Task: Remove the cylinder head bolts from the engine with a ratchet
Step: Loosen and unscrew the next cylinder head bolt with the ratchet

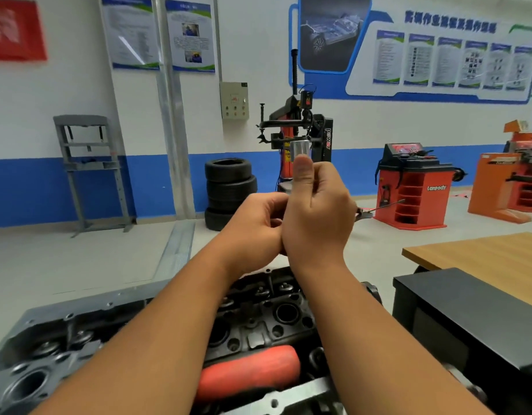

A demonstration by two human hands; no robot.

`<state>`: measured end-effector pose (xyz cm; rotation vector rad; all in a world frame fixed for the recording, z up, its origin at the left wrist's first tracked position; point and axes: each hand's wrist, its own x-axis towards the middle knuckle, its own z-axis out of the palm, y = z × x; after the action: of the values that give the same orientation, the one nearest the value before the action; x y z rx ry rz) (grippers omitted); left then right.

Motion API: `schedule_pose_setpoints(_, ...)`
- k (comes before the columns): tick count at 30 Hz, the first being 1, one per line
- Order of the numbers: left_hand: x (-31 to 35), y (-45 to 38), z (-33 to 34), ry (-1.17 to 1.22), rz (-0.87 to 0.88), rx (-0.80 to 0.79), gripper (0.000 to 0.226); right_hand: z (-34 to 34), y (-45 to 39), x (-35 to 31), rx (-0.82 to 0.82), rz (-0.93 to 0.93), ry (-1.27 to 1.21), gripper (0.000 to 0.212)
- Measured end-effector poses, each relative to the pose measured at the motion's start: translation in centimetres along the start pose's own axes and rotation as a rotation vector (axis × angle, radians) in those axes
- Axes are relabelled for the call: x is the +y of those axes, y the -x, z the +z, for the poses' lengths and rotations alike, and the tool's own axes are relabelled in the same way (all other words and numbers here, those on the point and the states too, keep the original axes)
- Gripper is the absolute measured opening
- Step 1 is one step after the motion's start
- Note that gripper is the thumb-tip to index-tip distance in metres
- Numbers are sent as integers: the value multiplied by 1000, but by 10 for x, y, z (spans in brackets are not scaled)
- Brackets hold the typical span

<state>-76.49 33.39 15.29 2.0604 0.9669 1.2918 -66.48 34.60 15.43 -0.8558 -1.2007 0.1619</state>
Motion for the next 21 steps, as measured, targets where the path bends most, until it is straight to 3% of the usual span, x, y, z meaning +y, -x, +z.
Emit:
schedule_pose_setpoints(3,10,-4,-2,-84,-39,-1,34,-5,5,-9,64,100,-83,36)
schedule_pose_setpoints(6,22,-14,-9,-135,-104,-99,47,-11,12,-11,83,196,-179,32)
schedule_pose_setpoints(11,9,-5,-3,-1,-94,-49,40,-14,11,-3,-3,146,-133,28)
schedule_pose_setpoints(16,5,3,-1,160,-90,-145,27,-14,7,4,-65,120,-127,25)
schedule_pose_setpoints(21,6,5,-1,128,-60,-81,31,-11,8,3,-180,127,-189,31)
